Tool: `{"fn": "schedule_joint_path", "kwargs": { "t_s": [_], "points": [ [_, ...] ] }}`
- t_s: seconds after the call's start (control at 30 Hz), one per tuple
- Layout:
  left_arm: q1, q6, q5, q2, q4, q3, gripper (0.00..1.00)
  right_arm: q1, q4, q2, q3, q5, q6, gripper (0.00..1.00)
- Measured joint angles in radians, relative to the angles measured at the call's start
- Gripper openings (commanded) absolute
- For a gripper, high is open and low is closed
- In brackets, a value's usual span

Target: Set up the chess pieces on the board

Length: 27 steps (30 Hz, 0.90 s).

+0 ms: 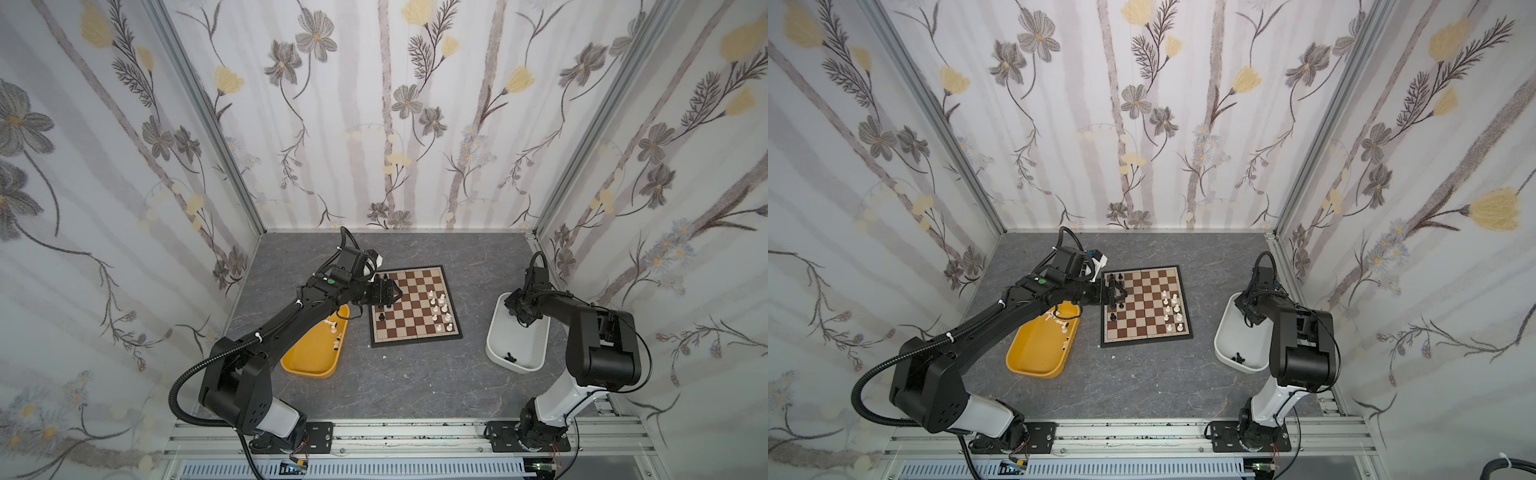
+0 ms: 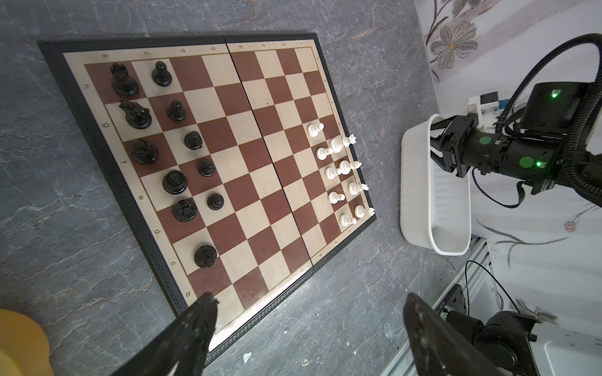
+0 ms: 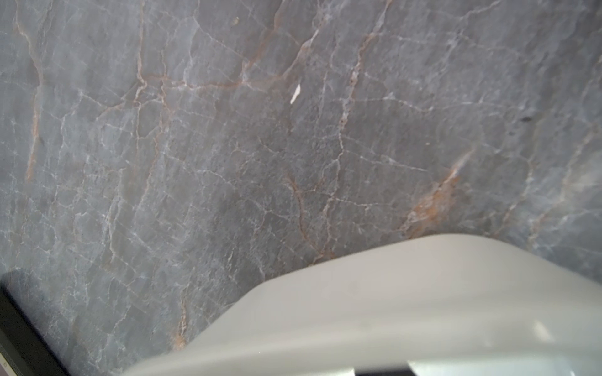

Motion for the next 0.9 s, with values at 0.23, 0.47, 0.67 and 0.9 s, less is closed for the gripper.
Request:
{"fn": "schedule_joint_path", "kwargs": {
  "t_s": [0.23, 0.47, 0.67, 0.9],
  "points": [
    [0.000, 0.000, 0.000, -0.007, 0.016, -0.016, 0.91, 0.017, 0.000, -0.015, -0.018, 0.001, -0.023, 0.42],
    [0.001, 0.000, 0.000, -0.024, 0.021, -0.024, 0.91, 0.024, -0.018, 0.001, 0.002, 0.013, -0.042, 0.38],
    [0.002, 0.000, 0.000, -0.038, 0.021, -0.027, 0.91, 0.024, -0.036, 0.019, 0.026, 0.024, -0.049, 0.35],
    [0.008, 0.000, 0.000, -0.047, 0.022, -0.031, 0.91, 0.034, -0.064, 0.027, 0.039, 0.043, -0.064, 0.36]
  ]
}}
